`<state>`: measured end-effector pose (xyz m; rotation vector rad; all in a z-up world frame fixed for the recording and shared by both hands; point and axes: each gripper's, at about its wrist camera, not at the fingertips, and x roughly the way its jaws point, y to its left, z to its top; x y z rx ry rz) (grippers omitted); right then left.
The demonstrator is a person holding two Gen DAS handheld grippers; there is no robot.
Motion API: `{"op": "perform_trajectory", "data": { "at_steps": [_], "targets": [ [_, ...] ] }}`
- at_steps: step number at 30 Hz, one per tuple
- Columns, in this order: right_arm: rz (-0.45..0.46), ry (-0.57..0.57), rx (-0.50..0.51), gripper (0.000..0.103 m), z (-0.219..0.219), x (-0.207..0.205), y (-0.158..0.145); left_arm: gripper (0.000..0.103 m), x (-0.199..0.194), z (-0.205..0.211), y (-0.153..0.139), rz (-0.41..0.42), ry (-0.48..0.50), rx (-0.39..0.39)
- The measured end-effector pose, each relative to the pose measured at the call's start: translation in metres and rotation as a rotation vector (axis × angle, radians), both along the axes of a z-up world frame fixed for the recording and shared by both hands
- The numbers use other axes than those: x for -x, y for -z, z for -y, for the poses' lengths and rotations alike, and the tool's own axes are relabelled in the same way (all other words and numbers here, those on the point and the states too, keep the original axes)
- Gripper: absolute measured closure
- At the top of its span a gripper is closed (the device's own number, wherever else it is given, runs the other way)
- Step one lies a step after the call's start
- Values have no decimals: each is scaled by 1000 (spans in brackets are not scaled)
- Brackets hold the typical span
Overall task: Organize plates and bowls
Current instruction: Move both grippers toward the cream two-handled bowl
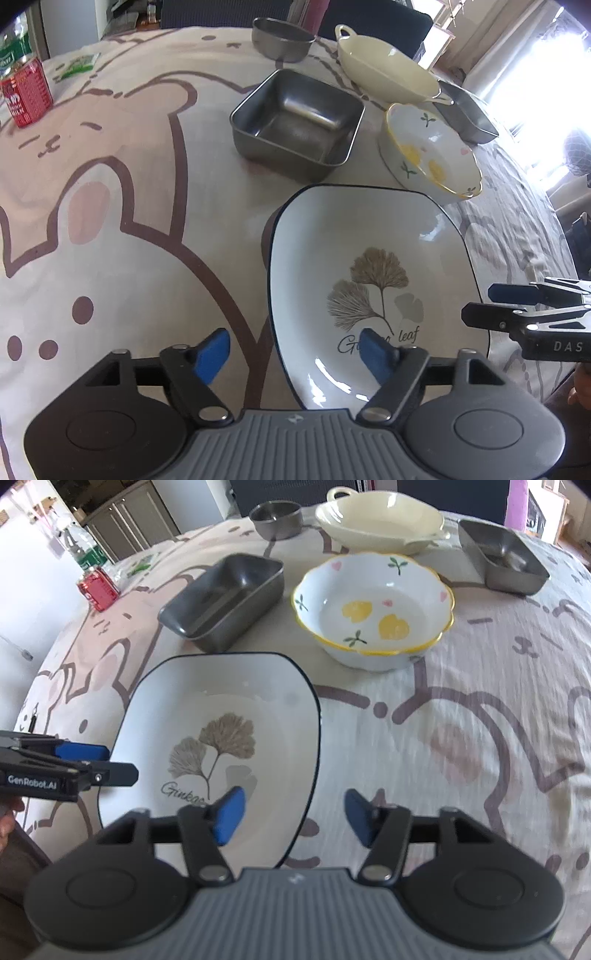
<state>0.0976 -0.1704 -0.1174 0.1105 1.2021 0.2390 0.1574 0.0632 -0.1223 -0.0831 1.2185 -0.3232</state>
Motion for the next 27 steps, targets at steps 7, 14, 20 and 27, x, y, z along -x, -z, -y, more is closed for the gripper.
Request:
{"op": "perform_trajectory", "data": {
  "at_steps": [7, 14, 20, 27],
  "targets": [
    [25, -15, -23, 9, 4, 9, -6, 4, 7, 2, -6, 27, -2, -15],
    [106, -7, -43, 0, 13, 20, -19, 0, 9, 5, -18, 74, -16, -12],
    [232, 47, -83, 0, 32, 21, -44, 0, 4, 13, -40, 169, -20, 11],
    [341, 203, -150, 0, 72, -1, -72, 0, -14, 33, -63, 270, -16, 71]
  ]
}}
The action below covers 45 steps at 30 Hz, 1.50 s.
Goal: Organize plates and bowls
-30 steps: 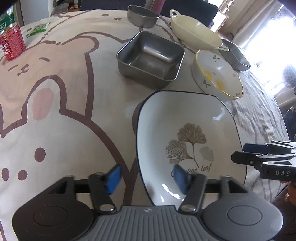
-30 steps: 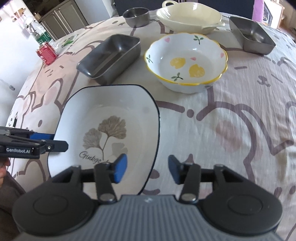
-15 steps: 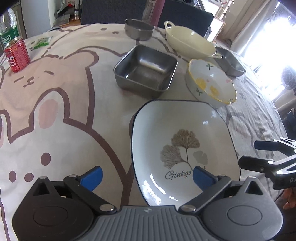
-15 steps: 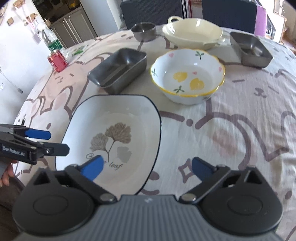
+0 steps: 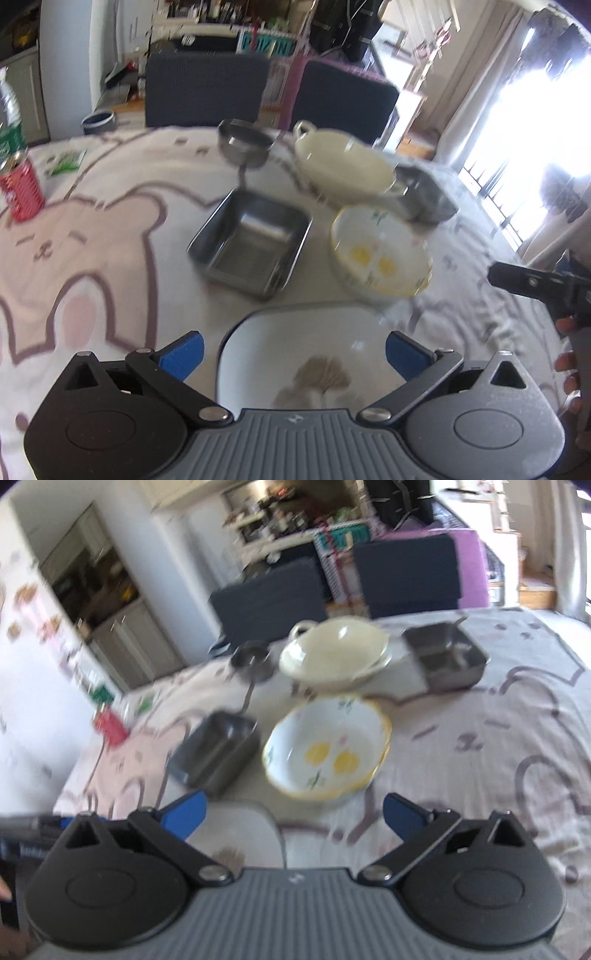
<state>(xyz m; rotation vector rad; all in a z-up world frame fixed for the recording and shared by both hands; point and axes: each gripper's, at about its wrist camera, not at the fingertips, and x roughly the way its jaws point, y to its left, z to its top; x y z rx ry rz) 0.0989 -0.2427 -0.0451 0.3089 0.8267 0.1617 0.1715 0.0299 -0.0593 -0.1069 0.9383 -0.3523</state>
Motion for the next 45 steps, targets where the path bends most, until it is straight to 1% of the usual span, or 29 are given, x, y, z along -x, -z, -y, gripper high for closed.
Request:
{"op": "perform_trajectory", "data": {
  "at_steps": [5, 9, 11, 13, 15, 16, 18, 20, 21, 23, 25, 29, 30, 31, 32, 35, 36, 37, 38, 39, 41, 45],
  "targets": [
    [51, 127, -36, 0, 27, -28, -7, 0, -15, 18, -12, 59, 21, 23],
    [69, 215, -63, 0, 46, -59, -4, 0, -28, 29, -20, 106, 18, 57],
    [49, 245, -94, 0, 54, -77, 1, 0, -39, 34, -23, 128, 24, 75],
    [39, 267, -151, 3, 65, -98, 11, 0, -51, 38, -24, 139, 32, 84],
    [20, 324, -192, 17, 75, -116, 23, 0, -66, 40, -24, 159, 28, 77],
    [3, 351, -232, 20, 82, -125, 31, 0, -76, 42, -24, 170, 22, 67],
    [-31, 390, -327, 35, 94, -140, 47, 0, -94, 44, -24, 185, 12, 62],
    [-56, 439, -389, 40, 102, -151, 61, 0, -113, 46, -25, 194, 3, 70],
    [-64, 461, -412, 47, 104, -156, 67, 1, -124, 48, -25, 196, 2, 79],
    [-79, 482, -447, 57, 104, -166, 78, 3, -139, 51, -24, 201, 1, 96],
    [-76, 483, -486, 57, 101, -172, 86, 9, -155, 56, -22, 197, 8, 102],
    [-88, 474, -496, 57, 92, -185, 98, 13, -186, 72, -15, 183, 41, 77],
    [-102, 471, -501, 59, 91, -188, 102, 15, -192, 77, -13, 182, 48, 64],
    [-112, 465, -513, 63, 90, -190, 105, 16, -199, 82, -11, 181, 56, 48],
    [-117, 461, -524, 69, 90, -190, 106, 16, -205, 87, -9, 181, 62, 35],
    [-117, 464, -511, 75, 85, -198, 110, 17, -221, 97, -2, 184, 60, 4],
    [-124, 466, -494, 85, 84, -200, 111, 17, -225, 100, 0, 184, 59, -2],
    [-134, 467, -479, 85, 83, -202, 113, 18, -230, 102, 3, 181, 59, -8],
    [-135, 465, -486, 86, 85, -204, 112, 19, -233, 105, 4, 178, 59, -13],
    [-141, 455, -485, 87, 86, -205, 112, 21, -237, 107, 5, 176, 58, -20],
    [-145, 419, -453, 86, 87, -206, 108, 22, -243, 110, 6, 173, 53, -36],
    [-147, 413, -413, 87, 98, -204, 104, 25, -247, 112, 8, 157, 46, -11]
  ]
}}
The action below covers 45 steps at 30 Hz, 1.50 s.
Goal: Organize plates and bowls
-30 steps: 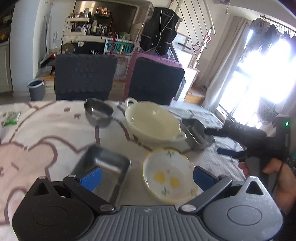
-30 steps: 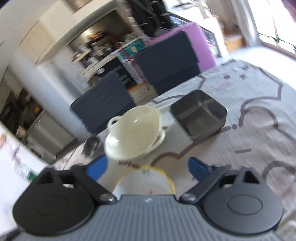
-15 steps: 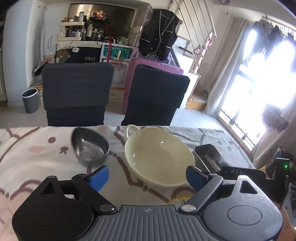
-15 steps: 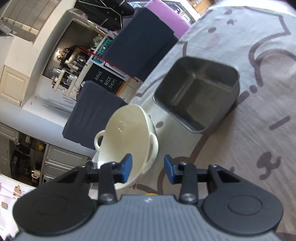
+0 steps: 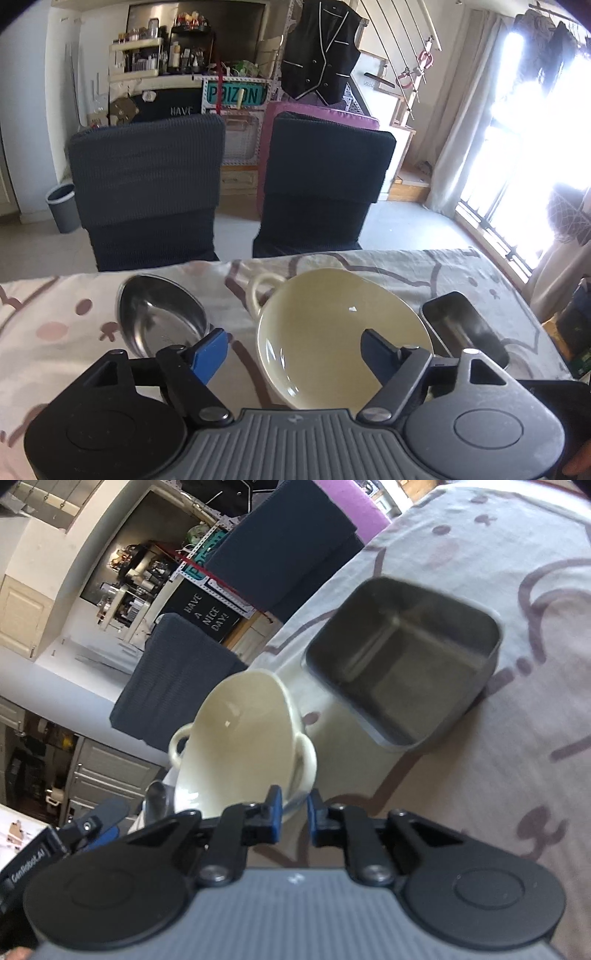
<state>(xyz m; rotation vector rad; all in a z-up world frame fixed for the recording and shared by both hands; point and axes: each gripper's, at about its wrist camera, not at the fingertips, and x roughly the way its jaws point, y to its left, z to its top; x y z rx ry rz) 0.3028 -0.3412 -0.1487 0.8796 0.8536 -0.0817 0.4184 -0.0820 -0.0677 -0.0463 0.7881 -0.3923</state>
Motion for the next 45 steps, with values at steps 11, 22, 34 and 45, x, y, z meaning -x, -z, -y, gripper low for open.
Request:
{"op": "perform_trajectory", "data": {
  "at_steps": [11, 22, 34, 45],
  "targets": [
    [27, 41, 59, 91, 31, 1, -2, 72, -44, 5, 33, -96, -89, -52],
    [33, 46, 38, 91, 33, 7, -1, 76, -54, 26, 44, -65, -80, -229],
    [71, -16, 108, 91, 20, -5, -4, 72, -33, 0, 41, -80, -84, -224],
    [101, 5, -13, 74, 49, -11, -4, 53, -42, -13, 55, -179, -86, 78]
  ]
}}
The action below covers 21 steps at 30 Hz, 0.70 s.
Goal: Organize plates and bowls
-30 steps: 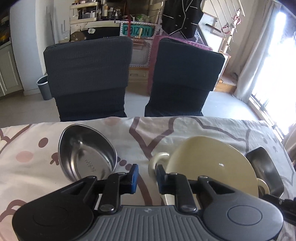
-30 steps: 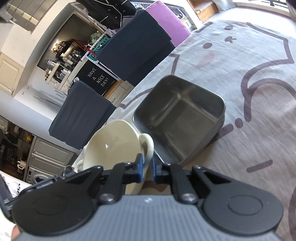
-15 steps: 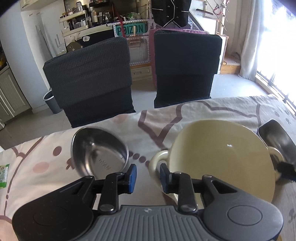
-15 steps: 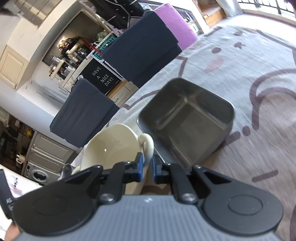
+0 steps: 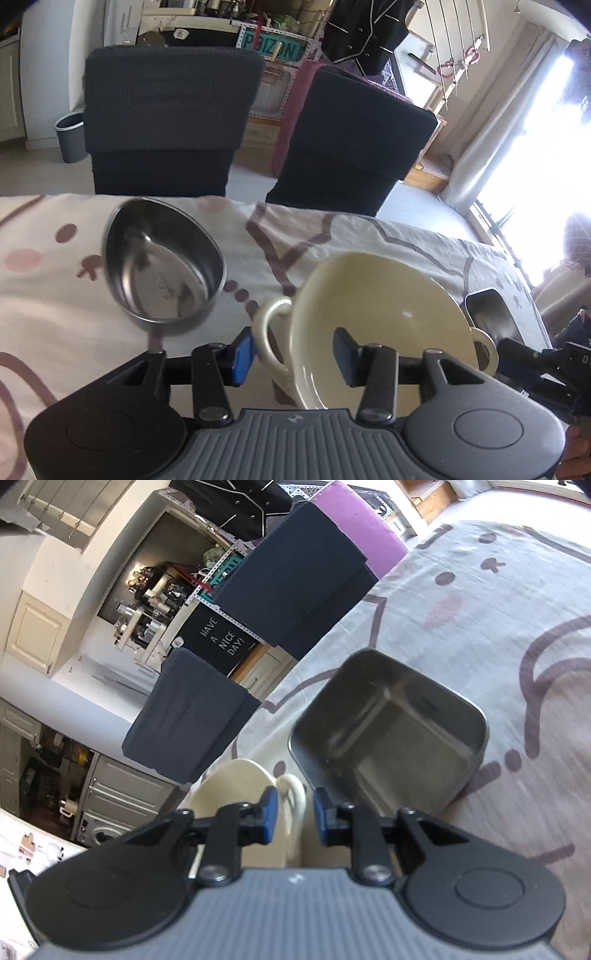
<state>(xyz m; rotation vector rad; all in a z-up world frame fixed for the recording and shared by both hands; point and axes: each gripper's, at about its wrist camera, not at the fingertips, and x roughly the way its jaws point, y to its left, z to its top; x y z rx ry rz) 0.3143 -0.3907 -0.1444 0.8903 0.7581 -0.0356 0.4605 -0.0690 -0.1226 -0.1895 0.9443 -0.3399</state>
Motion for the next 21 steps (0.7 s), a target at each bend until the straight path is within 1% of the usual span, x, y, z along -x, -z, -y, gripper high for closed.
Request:
{"op": "perform_trajectory", "data": {
  "at_steps": [2, 6, 10, 12, 14, 15, 19, 21],
  "targets": [
    [3, -26, 6, 71, -1, -3, 0, 53, -1, 3, 5, -1, 13, 0],
    [-11, -94, 55, 67, -12, -14, 0, 54, -5, -2, 14, -33, 3, 49],
    [-28, -143, 118, 67, -22, -24, 1, 54, -10, -6, 19, -44, -10, 56],
    [-33, -160, 149, 69, -23, -28, 1, 55, -13, -8, 20, -55, -4, 51],
    [-36, -175, 161, 69, -24, -31, 0, 64, -17, -10, 21, -63, 3, 46],
    [-37, -183, 167, 69, -24, -32, 0, 72, -18, -12, 22, -68, 4, 49],
    [-38, -201, 192, 72, -24, -33, -1, 83, -19, -16, 26, -80, 15, 92],
    [-38, -202, 191, 72, -25, -36, -1, 83, -19, -17, 27, -83, 10, 103]
  ]
}}
